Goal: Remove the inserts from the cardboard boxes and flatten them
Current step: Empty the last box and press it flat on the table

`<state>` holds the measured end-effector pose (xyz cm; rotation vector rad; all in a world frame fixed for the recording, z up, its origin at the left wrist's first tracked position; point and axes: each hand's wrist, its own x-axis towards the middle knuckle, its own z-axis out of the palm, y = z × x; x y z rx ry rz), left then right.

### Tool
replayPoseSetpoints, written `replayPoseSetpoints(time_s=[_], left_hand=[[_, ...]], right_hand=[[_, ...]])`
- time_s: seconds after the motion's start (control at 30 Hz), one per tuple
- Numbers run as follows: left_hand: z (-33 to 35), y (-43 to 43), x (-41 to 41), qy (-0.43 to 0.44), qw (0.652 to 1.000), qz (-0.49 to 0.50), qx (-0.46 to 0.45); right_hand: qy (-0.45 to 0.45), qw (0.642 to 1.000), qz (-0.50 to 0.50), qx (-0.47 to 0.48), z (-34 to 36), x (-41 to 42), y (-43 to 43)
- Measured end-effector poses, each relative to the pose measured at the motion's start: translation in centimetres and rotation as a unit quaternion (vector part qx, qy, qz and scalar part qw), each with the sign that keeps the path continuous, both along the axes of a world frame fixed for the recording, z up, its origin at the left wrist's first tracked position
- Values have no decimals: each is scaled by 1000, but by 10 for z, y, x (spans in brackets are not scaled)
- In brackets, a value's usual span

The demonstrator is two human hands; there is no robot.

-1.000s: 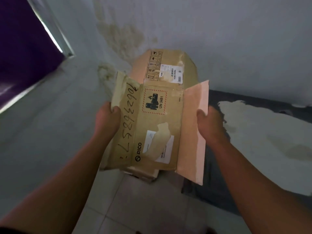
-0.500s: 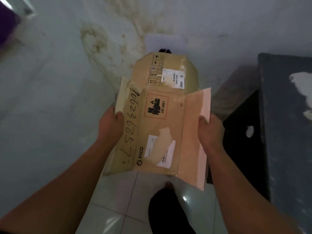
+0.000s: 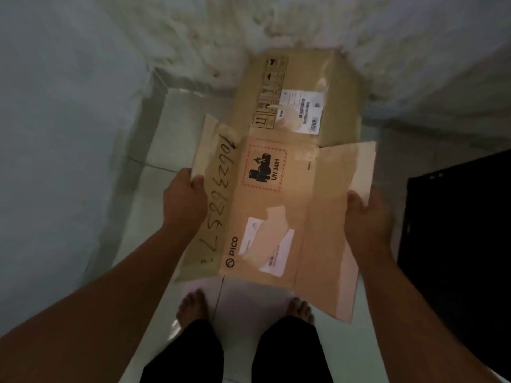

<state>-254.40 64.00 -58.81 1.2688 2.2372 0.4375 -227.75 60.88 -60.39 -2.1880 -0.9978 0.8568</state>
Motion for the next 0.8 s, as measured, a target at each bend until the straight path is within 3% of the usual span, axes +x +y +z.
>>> replayPoseSetpoints(time_s=[0.27, 0.4, 0.57, 0.63, 0.8], left_hand=[[-138, -2, -24, -19, 997, -23, -66], [-169, 11, -33, -4, 997, -3, -78], [-208, 27, -36, -51, 985, -13, -165], [-217, 29, -29, -32, 979, -13, -199], [-235, 25, -23, -97, 982, -11, -159]], right_hand=[[-51, 998, -28, -31, -131, -19, -9], [-71, 995, -55, -53, -165, -5, -10], [-94, 983, -75, -137, -199, 8, -4], [-107, 973, -81, -189, -205, 0, 4], [-126, 966, -59, -220, -220, -7, 8]])
